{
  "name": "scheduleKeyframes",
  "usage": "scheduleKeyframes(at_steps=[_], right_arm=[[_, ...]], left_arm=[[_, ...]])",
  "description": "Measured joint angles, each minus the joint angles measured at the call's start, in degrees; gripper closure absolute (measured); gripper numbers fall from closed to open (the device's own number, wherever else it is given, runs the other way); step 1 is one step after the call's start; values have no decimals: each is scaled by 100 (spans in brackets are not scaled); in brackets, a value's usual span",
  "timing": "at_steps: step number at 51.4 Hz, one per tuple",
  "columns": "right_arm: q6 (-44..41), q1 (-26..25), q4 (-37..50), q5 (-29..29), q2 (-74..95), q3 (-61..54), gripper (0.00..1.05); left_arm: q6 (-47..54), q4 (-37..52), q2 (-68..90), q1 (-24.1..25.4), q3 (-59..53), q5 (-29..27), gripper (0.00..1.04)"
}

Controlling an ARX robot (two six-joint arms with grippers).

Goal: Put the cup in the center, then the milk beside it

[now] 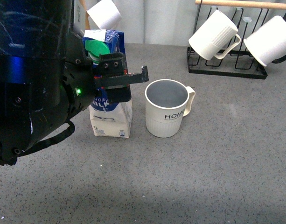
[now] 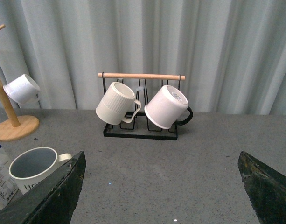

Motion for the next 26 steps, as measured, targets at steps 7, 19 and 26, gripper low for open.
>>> scheduleKeyframes(at_steps=[7,19,26], right_arm=[[0,0,0,0,0,0,9],[0,0,0,0,0,0,9],[0,0,0,-7,0,0,9]], left_arm=[[-17,-9,-409,46,7,4,24],[74,-101,-1272,531,70,-96,7],[863,914,-1436,778,-269,39,20]])
